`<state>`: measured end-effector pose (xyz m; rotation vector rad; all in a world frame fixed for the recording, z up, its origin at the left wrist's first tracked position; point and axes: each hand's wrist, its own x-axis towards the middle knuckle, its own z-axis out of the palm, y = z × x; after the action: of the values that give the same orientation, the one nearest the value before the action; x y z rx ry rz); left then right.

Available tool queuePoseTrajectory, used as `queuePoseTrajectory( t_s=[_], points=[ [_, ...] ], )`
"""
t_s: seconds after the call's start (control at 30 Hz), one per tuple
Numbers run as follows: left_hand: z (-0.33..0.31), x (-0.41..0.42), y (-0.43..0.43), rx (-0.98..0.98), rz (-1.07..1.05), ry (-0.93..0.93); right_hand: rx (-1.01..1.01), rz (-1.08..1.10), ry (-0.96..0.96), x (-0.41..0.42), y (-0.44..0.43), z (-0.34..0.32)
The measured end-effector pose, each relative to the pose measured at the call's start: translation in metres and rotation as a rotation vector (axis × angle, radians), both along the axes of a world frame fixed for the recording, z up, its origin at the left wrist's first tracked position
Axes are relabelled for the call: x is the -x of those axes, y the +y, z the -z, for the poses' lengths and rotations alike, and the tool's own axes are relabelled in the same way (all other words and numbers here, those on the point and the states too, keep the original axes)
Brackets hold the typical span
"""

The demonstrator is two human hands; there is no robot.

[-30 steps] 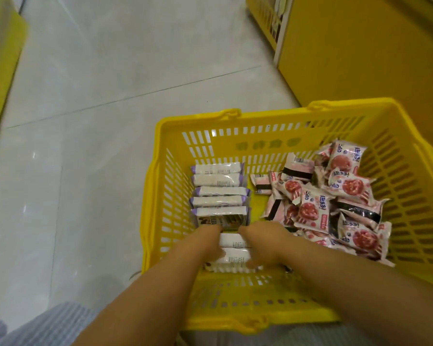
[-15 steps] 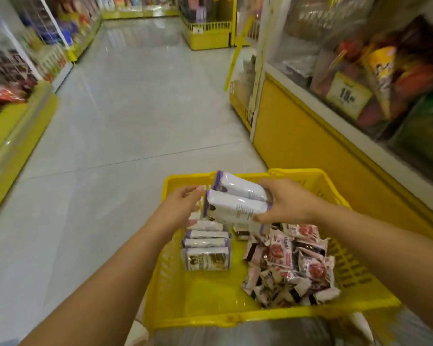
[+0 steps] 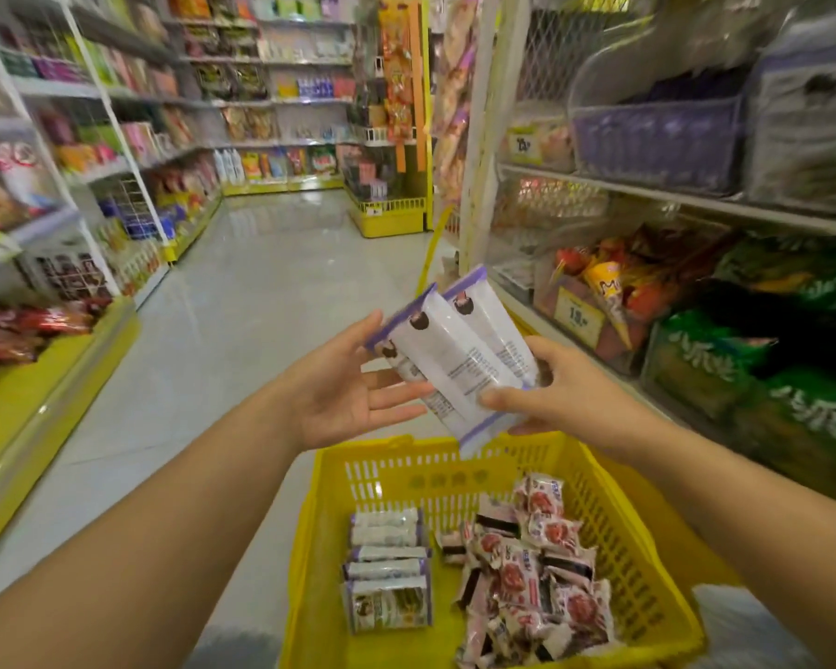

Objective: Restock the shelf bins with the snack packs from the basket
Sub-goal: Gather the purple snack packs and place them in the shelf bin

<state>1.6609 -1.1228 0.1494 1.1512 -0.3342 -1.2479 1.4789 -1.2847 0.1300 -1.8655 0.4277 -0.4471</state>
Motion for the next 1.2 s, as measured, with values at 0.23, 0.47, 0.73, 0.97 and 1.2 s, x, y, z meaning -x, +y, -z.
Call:
queuePoseTrajectory(
  t_s=[0.23,0.47,0.73,0.97,1.2],
  points=[
    [-0.003,0.013,-0.025,0.045,0.004,0.113,0.016,0.104,-0.079,0.014,-0.031,0.004],
    [0.004,0.022,-0.041,0.096,0.078,-0.039,-0.050,0.203,-0.092,0.013,-0.038,-0.001],
    [0.011,0.033,-0.037,0.094,0.158,-0.147,-0.079,0.301,-0.128,0.011,-0.036,0.000],
    [0.010,0.031,-0.032,0.118,-0.065,-0.081,-0.082,0.264,-0.023,0.022,-0.037,-0.006],
    [0.011,0.044,-0.041,0.205,-0.051,-0.113,0.102,0.222,-0.096,0.017,-0.017,-0.010]
  ],
)
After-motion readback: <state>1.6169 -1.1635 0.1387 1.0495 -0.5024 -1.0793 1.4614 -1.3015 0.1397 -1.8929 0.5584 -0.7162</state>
